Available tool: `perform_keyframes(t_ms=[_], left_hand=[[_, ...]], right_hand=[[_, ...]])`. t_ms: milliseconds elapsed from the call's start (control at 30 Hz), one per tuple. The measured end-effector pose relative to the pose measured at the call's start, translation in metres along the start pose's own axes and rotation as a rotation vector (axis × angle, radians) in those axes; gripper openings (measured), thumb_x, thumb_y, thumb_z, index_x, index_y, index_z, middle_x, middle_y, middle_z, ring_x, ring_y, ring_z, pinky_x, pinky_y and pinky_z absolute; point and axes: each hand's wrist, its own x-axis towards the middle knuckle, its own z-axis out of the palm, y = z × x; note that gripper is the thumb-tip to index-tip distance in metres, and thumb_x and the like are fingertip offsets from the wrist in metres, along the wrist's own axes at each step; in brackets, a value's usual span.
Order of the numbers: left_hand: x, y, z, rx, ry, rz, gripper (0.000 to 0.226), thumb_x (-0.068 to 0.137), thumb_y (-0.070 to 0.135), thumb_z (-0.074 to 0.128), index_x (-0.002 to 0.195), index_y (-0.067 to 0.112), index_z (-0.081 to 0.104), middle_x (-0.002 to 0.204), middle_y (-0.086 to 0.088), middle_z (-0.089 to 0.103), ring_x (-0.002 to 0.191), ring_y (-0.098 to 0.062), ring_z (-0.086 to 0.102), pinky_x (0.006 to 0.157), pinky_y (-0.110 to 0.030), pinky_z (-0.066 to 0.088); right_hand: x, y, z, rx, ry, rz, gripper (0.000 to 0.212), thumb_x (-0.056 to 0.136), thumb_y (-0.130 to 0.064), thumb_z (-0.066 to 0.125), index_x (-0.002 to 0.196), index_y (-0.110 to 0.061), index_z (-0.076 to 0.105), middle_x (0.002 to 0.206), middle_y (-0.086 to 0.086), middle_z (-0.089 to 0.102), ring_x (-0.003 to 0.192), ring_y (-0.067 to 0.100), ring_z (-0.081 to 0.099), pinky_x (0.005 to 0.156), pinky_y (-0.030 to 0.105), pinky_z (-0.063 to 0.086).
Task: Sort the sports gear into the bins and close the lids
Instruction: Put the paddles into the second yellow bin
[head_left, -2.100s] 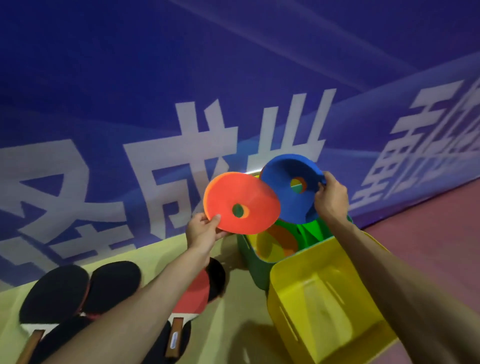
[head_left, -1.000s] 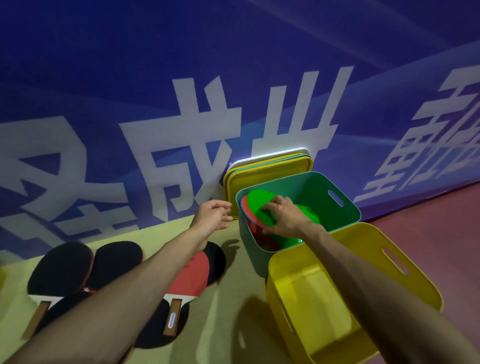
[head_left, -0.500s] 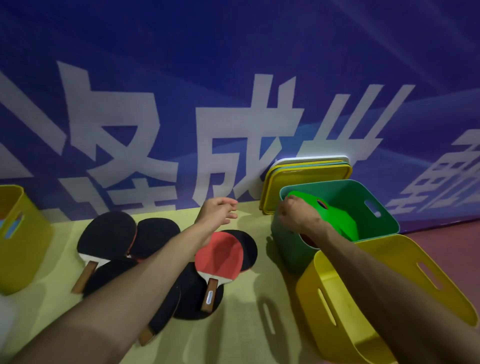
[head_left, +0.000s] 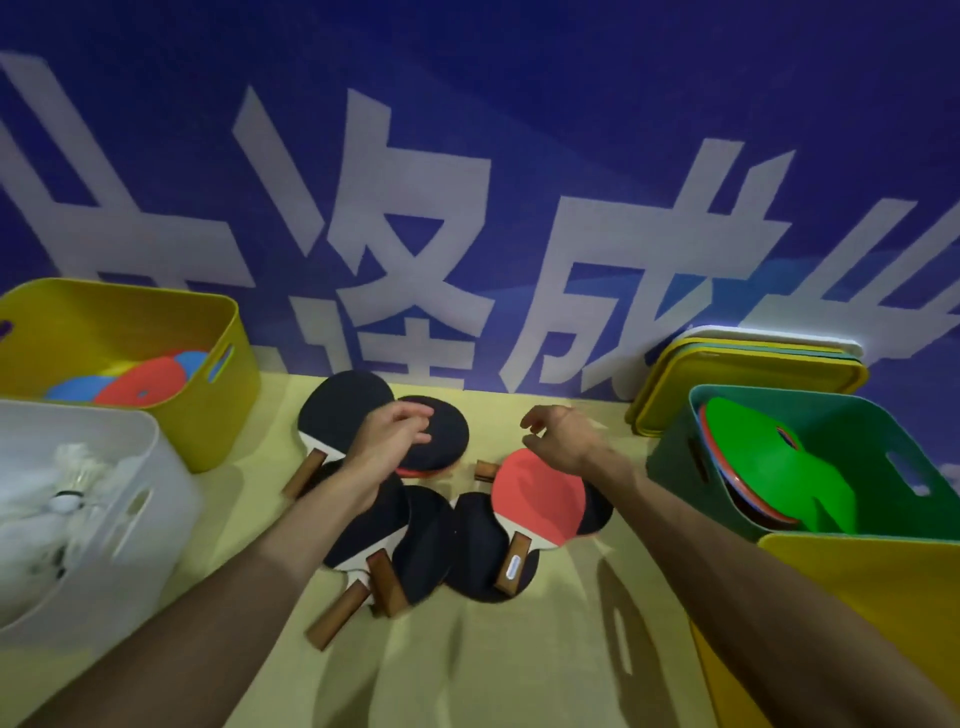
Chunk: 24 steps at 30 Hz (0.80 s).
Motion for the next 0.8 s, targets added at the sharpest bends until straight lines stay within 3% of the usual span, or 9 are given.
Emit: perform_keyframes(t_ms=[133,267,333,400,500,633,800], left_hand=[[-0.012,-0.033,-0.011,-0.011,-0.033,-0.079,0.019,0.094,0.009,0.050,0.103,0.016,0.065,0.103,-0.005,0.069,0.091,-0.017,0.069,0.085,-0.026,0.050],[-0.020,-0.066,-0.015,0.024,-0.046,-0.160,0.019,0.092,0.005,0.049,0.103,0.006,0.064,0.098,-0.010,0.070,0.085,-0.019,0.068,0.072,-0.019,0.048],[-0.023,-0.086,-0.018,0.046,-0.033,-0.214,0.018,0.092,0.004,0.049,0.099,0.009,0.065,0.097,-0.011,0.069,0.083,-0.019,0.066,0.075,-0.024,0.049],[-0.027,-0.106,-0.020,0.089,0.004,-0.273,0.016,0.090,0.005,0.052,0.092,0.015,0.064,0.096,-0.011,0.068,0.081,-0.020,0.066,0.076,-0.030,0.051],[-0.038,-0.133,-0.019,0.126,0.063,-0.382,0.009,0.089,0.009,0.054,0.088,0.013,0.062,0.089,-0.013,0.067,0.072,-0.025,0.064,0.055,-0.023,0.049],[-0.040,-0.159,-0.012,0.207,0.111,-0.505,0.013,0.082,0.022,0.059,0.077,0.011,0.060,0.078,-0.012,0.068,0.078,-0.031,0.068,0.063,-0.028,0.048],[-0.045,-0.165,0.009,0.164,0.176,-0.611,0.025,0.080,0.032,0.067,0.065,0.013,0.060,0.066,-0.007,0.064,0.060,-0.025,0.064,0.061,-0.027,0.051]], right_hand=[[-0.001,-0.003,0.035,0.064,-0.067,0.060,0.031,0.093,-0.021,0.053,0.122,-0.013,0.059,0.121,0.006,0.063,0.108,0.023,0.058,0.086,0.027,0.044],[-0.005,0.006,0.074,0.079,-0.104,0.142,0.013,0.093,-0.024,0.049,0.097,-0.012,0.054,0.086,0.005,0.057,0.083,0.023,0.054,0.063,0.027,0.037],[-0.009,0.007,0.090,0.093,-0.133,0.215,0.015,0.094,-0.023,0.048,0.096,-0.008,0.050,0.080,0.004,0.052,0.079,0.024,0.051,0.063,0.029,0.034],[-0.012,0.009,0.106,0.137,-0.152,0.315,0.031,0.096,-0.029,0.050,0.111,-0.002,0.048,0.095,0.009,0.056,0.087,0.028,0.055,0.068,0.030,0.036],[-0.015,0.013,0.132,0.179,-0.148,0.430,0.058,0.093,-0.043,0.052,0.128,0.003,0.040,0.117,0.019,0.058,0.104,0.036,0.058,0.077,0.035,0.043],[-0.024,0.013,0.152,0.344,-0.160,0.563,0.063,0.089,-0.043,0.059,0.126,0.004,0.040,0.117,0.021,0.056,0.104,0.037,0.059,0.086,0.045,0.053],[-0.031,0.019,0.180,0.400,-0.142,0.682,0.071,0.081,-0.043,0.068,0.125,-0.002,0.031,0.120,0.018,0.053,0.105,0.036,0.058,0.085,0.050,0.054]])
